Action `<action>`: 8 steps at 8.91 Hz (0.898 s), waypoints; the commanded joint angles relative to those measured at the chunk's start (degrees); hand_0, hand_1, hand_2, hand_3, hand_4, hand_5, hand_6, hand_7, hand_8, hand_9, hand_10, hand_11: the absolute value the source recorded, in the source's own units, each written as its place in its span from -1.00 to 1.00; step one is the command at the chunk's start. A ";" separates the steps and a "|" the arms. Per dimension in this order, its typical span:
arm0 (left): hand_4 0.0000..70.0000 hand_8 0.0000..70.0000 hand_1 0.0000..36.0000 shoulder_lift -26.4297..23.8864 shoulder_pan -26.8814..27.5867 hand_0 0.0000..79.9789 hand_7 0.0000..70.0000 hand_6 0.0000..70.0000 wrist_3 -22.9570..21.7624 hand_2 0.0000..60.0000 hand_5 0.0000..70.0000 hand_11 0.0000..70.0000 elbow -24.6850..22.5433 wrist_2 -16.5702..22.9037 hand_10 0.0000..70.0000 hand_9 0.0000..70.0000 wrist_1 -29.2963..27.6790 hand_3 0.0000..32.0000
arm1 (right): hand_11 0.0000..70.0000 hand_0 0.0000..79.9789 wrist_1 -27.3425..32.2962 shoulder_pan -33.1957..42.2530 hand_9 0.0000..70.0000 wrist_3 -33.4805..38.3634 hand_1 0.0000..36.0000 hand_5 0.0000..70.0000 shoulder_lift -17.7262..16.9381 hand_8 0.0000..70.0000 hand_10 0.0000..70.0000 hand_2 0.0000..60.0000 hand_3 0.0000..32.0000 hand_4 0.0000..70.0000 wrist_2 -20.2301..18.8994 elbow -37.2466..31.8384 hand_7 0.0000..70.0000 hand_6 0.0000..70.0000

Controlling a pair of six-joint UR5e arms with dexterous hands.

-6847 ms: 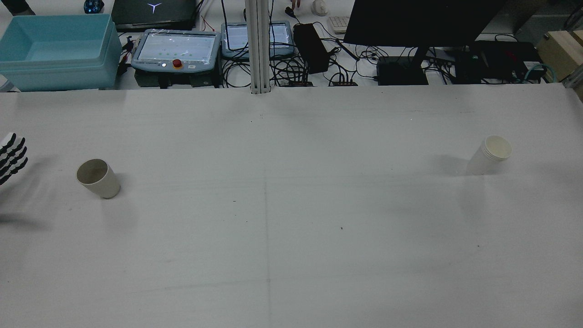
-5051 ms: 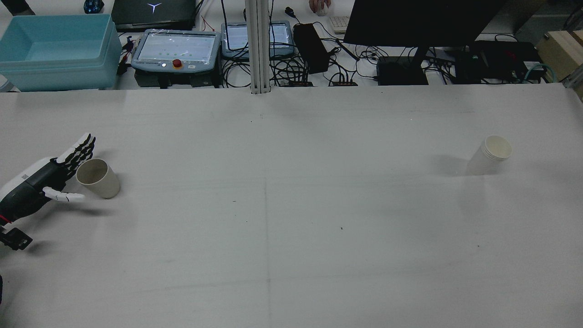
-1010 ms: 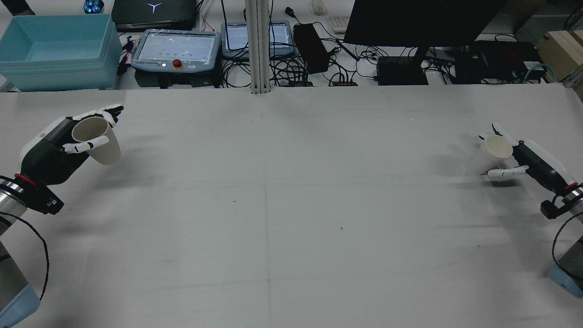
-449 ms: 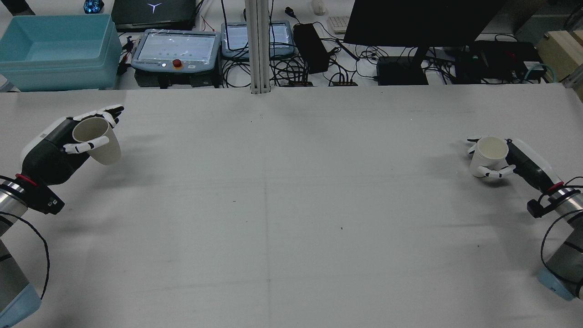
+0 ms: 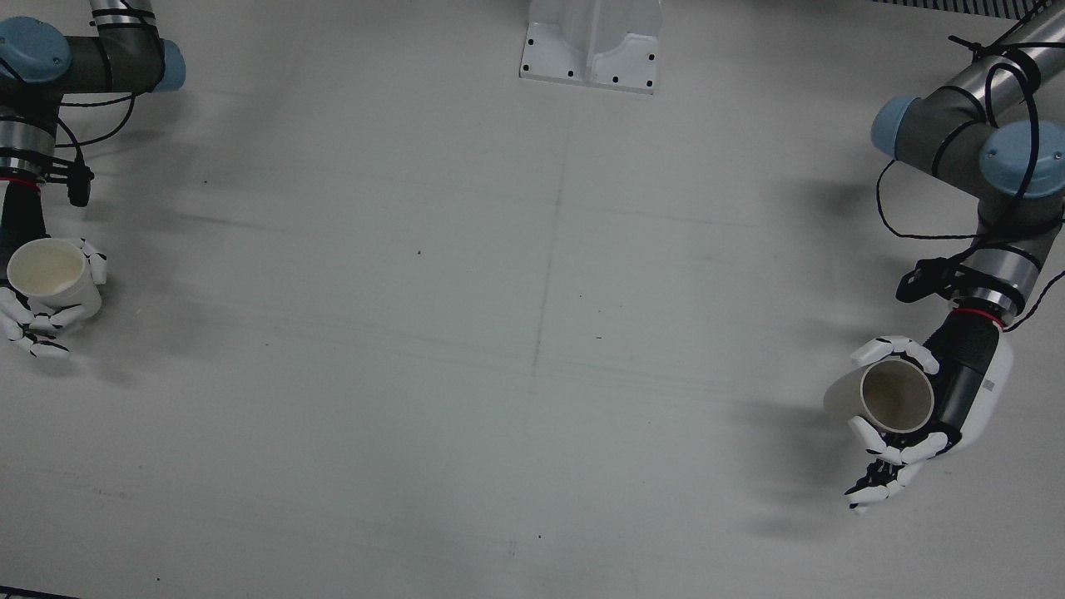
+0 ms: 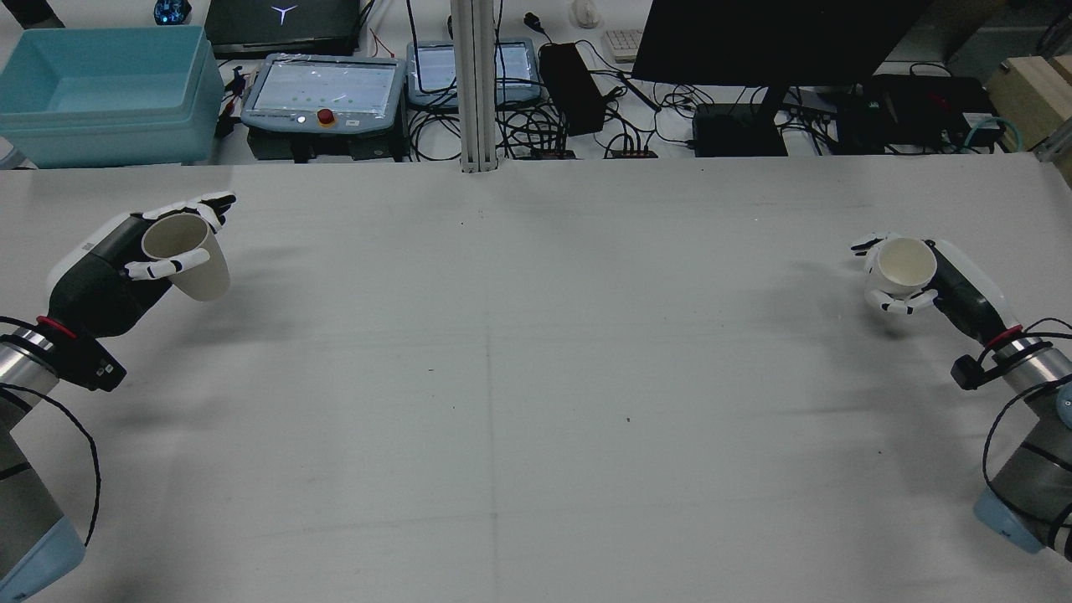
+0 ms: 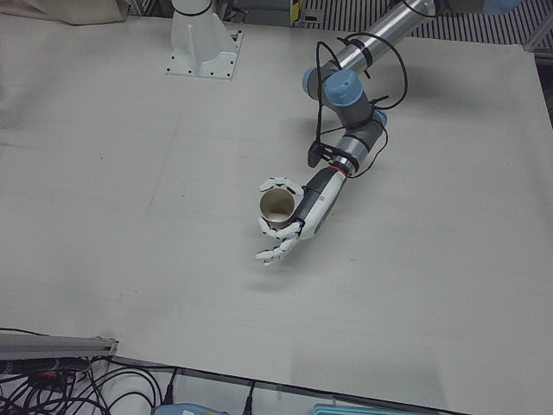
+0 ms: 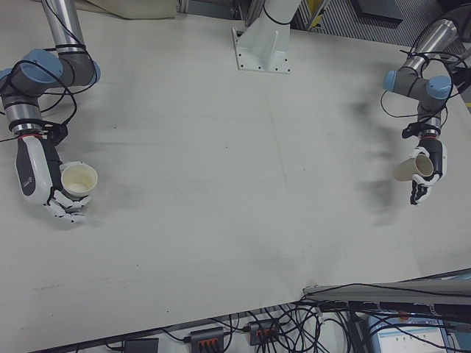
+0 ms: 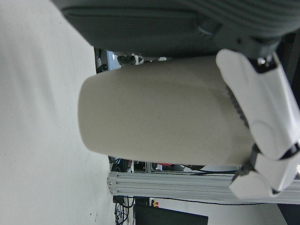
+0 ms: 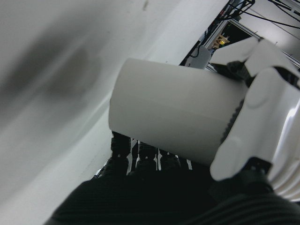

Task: Pour water
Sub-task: 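Grasp the second white paper cup with the right hand, then raise the right hand's cup high and swing it toward the left hand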

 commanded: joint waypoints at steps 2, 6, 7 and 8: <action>0.19 -0.79 1.00 -8.90 0.94 0.04 -0.32 -0.71 0.54 1.00 1.00 -0.78 -0.23 1.03 -0.88 -0.65 8.09 -1.00 | 0.35 0.34 -21.78 7.25 -0.03 5.65 0.61 0.61 0.03 -0.31 -0.09 1.00 -1.00 -0.16 -0.72 24.62 -0.12 -0.22; 0.22 -0.79 1.00 -11.03 3.15 0.07 -0.27 -0.68 0.80 1.00 1.00 -0.79 -1.02 4.02 -0.89 -0.64 11.27 -1.00 | 0.26 0.40 -51.19 14.21 0.02 5.13 0.72 1.00 11.96 -0.28 -0.16 1.00 -1.00 0.29 -2.74 43.23 0.15 -0.05; 0.18 -0.80 1.00 -11.03 2.89 0.08 -0.29 -0.68 0.98 1.00 1.00 -0.80 -1.37 7.33 -0.89 -0.66 11.62 -1.00 | 0.25 0.43 -51.38 14.13 0.08 4.08 0.75 1.00 15.64 -0.24 -0.16 1.00 -1.00 0.44 -2.65 43.23 0.30 0.02; 0.13 -0.81 1.00 -11.20 2.97 0.09 -0.33 -0.71 0.98 1.00 1.00 -0.81 -1.64 8.41 -0.90 -0.68 11.62 -1.00 | 0.24 0.45 -53.12 14.13 0.16 0.68 0.81 1.00 21.16 -0.19 -0.17 1.00 -1.00 0.57 -2.56 43.23 0.47 0.10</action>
